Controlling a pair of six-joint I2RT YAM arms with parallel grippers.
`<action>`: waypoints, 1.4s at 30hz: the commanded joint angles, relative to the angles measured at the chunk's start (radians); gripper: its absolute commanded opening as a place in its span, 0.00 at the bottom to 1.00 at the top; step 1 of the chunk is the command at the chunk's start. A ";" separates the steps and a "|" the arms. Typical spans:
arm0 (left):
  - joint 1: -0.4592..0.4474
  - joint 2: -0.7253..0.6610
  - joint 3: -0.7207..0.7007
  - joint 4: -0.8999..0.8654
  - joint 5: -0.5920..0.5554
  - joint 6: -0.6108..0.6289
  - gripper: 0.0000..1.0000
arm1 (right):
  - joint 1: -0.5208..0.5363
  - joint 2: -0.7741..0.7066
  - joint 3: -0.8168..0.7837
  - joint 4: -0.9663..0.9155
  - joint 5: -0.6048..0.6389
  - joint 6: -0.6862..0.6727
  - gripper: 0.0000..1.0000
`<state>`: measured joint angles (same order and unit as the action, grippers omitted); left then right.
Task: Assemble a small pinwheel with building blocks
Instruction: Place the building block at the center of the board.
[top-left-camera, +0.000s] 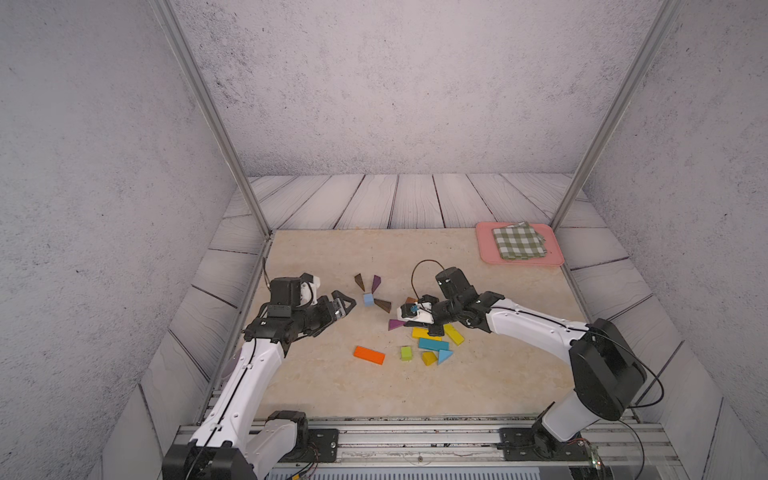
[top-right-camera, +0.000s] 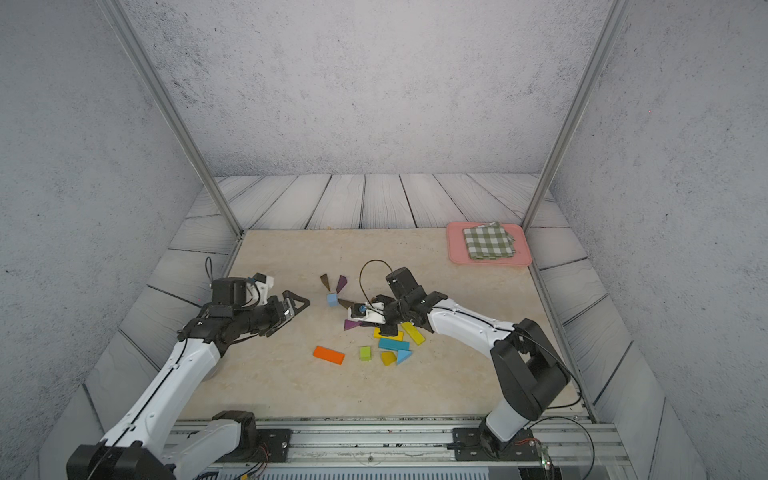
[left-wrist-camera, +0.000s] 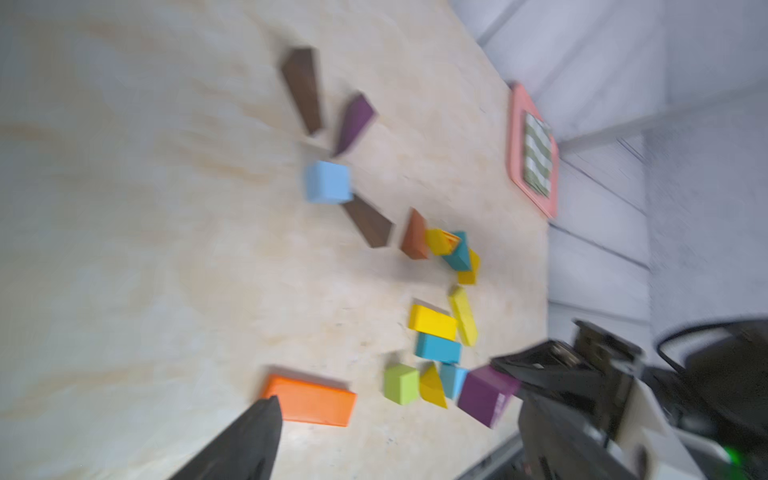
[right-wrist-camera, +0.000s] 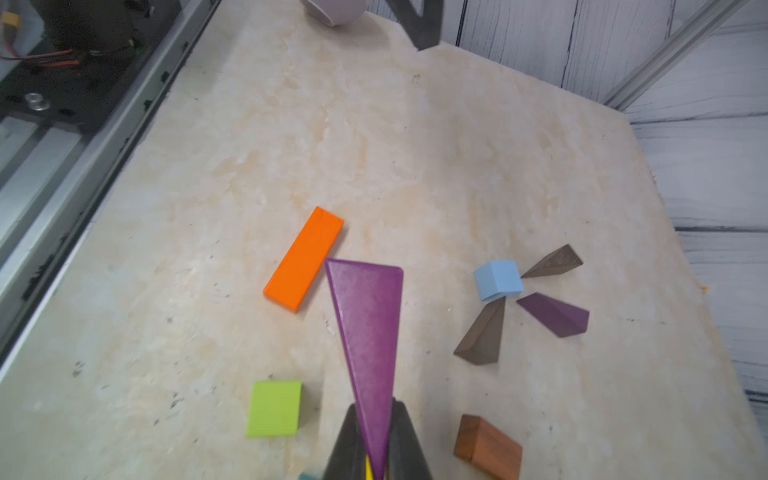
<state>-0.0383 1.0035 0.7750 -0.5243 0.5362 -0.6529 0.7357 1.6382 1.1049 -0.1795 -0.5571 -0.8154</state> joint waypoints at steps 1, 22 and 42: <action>0.064 0.001 -0.013 -0.191 -0.221 -0.013 0.96 | 0.078 0.136 0.160 -0.067 0.138 0.057 0.00; 0.127 0.013 -0.042 -0.171 -0.235 0.042 0.96 | 0.200 0.706 0.688 -0.231 0.289 0.119 0.00; 0.069 0.242 0.136 -0.250 -0.158 0.188 0.96 | 0.192 0.163 0.309 -0.124 0.273 0.353 0.99</action>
<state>0.0616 1.2110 0.8501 -0.7231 0.3889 -0.5262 0.9302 1.9980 1.4944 -0.3527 -0.2729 -0.5835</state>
